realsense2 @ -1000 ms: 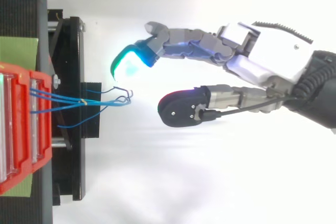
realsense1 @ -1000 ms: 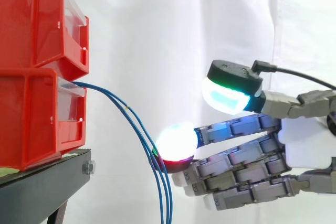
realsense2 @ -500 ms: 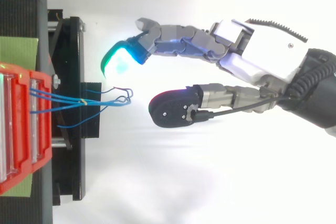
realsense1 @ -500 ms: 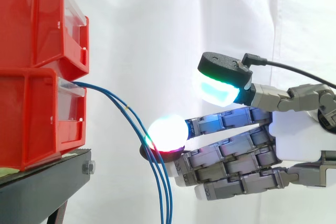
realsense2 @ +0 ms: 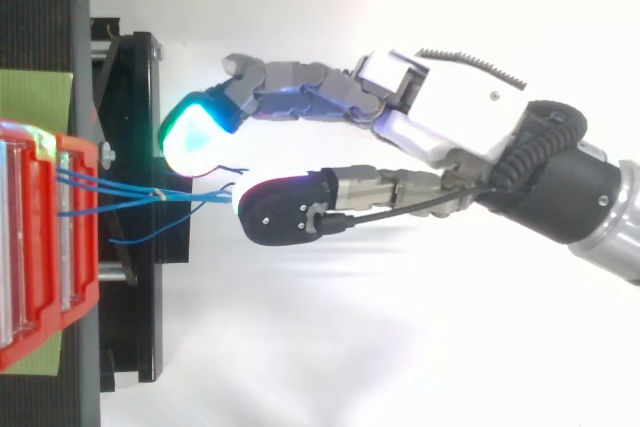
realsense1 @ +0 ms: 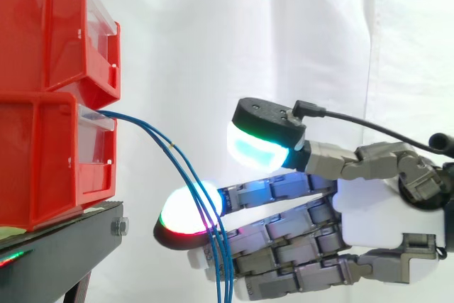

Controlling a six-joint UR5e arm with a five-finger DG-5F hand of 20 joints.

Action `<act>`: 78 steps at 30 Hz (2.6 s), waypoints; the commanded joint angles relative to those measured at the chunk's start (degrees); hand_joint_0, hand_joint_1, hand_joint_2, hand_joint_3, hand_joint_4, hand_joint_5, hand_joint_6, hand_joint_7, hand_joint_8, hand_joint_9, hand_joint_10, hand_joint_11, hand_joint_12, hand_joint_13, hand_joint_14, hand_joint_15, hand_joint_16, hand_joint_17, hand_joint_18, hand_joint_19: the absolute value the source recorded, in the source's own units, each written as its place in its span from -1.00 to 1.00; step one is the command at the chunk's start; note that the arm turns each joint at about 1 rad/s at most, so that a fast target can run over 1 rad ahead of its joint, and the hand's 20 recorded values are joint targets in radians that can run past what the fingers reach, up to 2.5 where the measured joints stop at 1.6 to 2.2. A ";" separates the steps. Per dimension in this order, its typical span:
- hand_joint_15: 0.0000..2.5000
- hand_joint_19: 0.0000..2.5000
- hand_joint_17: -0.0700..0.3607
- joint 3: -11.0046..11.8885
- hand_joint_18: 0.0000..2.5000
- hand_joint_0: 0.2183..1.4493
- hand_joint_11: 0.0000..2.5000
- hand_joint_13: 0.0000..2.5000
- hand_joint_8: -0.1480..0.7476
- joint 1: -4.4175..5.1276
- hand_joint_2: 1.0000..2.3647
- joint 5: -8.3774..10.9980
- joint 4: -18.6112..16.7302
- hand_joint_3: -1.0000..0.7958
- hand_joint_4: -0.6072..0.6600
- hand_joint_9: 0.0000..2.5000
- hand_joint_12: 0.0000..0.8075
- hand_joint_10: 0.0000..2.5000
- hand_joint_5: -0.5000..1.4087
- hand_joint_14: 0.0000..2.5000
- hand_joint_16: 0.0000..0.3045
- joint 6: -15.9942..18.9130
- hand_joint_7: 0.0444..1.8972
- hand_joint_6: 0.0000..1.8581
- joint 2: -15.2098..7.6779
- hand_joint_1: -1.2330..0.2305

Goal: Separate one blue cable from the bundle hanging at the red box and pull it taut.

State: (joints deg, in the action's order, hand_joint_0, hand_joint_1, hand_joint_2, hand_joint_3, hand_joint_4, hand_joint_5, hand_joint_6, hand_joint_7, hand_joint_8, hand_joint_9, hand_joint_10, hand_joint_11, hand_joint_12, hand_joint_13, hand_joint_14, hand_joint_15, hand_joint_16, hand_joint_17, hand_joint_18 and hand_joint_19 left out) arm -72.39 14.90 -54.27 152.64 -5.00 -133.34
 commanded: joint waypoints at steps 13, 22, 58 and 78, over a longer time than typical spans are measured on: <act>-1.00 -1.00 -0.31 2.52 -0.90 -0.46 -0.96 -0.78 0.07 -0.31 -1.00 -3.65 -0.59 -0.42 0.51 -0.65 -0.24 -1.00 -0.64 -1.00 -0.77 1.84 -0.12 -0.46 -3.07 -0.13; -1.00 -1.00 -0.32 3.05 -0.85 -0.45 -0.93 -0.74 0.07 -0.49 -1.00 -3.91 -0.59 -0.43 0.52 -0.61 -0.24 -1.00 -0.62 -1.00 -0.77 3.42 -0.03 -0.46 -3.07 -0.16; -0.95 -0.95 -0.35 4.45 -0.73 -0.34 -0.82 -0.63 0.11 -0.75 -0.99 -6.37 6.80 -0.29 0.29 -0.51 -0.27 -1.00 -0.63 -1.00 -0.80 4.04 -0.04 -0.17 0.89 -0.10; -0.93 -0.93 -0.34 7.62 -0.67 -0.32 -0.68 -0.59 0.09 -1.54 -1.00 -6.46 11.54 -0.44 0.26 -0.44 -0.26 -0.99 -0.64 -1.00 -0.79 4.04 0.07 0.00 1.15 -0.51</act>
State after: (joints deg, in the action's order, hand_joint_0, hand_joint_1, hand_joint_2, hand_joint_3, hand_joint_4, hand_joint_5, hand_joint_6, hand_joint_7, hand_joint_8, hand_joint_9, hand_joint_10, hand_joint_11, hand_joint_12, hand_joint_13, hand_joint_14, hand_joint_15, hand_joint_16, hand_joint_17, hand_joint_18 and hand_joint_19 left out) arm -64.80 13.37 -60.74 164.02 -0.97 -132.26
